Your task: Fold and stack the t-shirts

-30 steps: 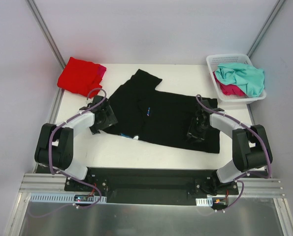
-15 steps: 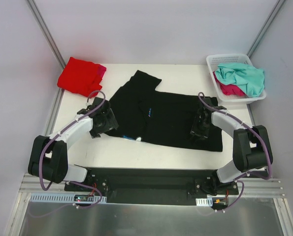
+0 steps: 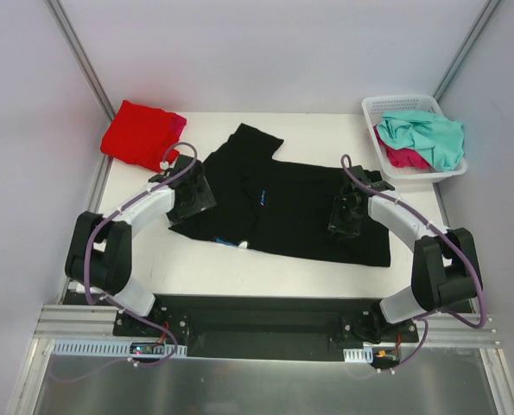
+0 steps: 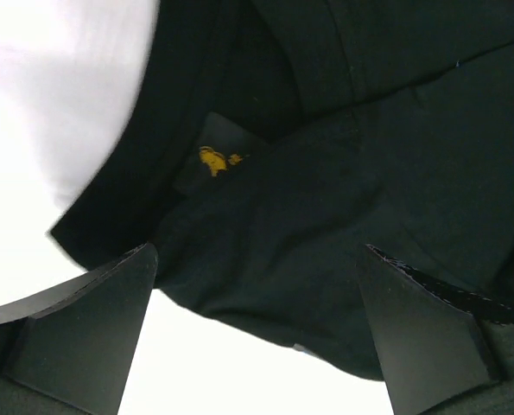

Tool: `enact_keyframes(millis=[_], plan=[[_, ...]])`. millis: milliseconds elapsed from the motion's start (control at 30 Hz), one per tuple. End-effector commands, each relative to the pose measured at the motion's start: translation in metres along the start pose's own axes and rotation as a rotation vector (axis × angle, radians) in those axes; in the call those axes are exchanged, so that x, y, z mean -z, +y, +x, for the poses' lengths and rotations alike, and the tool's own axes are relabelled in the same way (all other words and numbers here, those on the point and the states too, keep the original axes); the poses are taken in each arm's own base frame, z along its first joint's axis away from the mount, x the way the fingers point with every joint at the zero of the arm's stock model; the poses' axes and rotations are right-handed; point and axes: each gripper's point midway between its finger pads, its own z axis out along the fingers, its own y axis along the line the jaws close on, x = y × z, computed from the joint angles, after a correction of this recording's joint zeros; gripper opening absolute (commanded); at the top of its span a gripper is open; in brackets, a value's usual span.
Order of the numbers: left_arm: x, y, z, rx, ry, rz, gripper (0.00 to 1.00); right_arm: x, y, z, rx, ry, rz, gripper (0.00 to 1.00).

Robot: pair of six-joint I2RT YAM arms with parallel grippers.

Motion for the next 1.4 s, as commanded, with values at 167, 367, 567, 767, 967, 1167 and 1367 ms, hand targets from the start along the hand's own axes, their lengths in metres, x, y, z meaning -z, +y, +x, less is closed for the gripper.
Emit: enact_keyframes(millis=[167, 367, 567, 767, 967, 1167, 1367], plan=[[-0.034, -0.033, 0.017, -0.038, 0.020, 0.031, 0.99, 0.006, 0.002, 0.004, 0.030, -0.004, 0.000, 0.37], [-0.035, -0.006, 0.030, -0.055, 0.008, -0.030, 0.99, 0.009, 0.005, 0.002, 0.037, -0.015, -0.017, 0.37], [-0.023, 0.023, 0.054, -0.023, 0.011, -0.050, 0.99, 0.011, 0.006, 0.002, 0.031, -0.019, -0.025, 0.37], [-0.010, 0.047, 0.081, 0.023, 0.027, -0.046, 0.99, 0.012, 0.006, 0.002, 0.037, -0.020, -0.027, 0.37], [0.004, 0.058, 0.093, 0.019, 0.038, -0.064, 0.99, 0.008, 0.011, 0.002, 0.034, -0.012, -0.042, 0.37], [0.037, 0.004, 0.041, -0.058, -0.057, 0.008, 0.99, 0.005, 0.014, 0.002, 0.041, -0.003, -0.035, 0.37], [0.043, -0.086, -0.034, -0.145, -0.119, 0.122, 0.99, 0.005, 0.015, 0.002, 0.053, 0.000, -0.033, 0.36]])
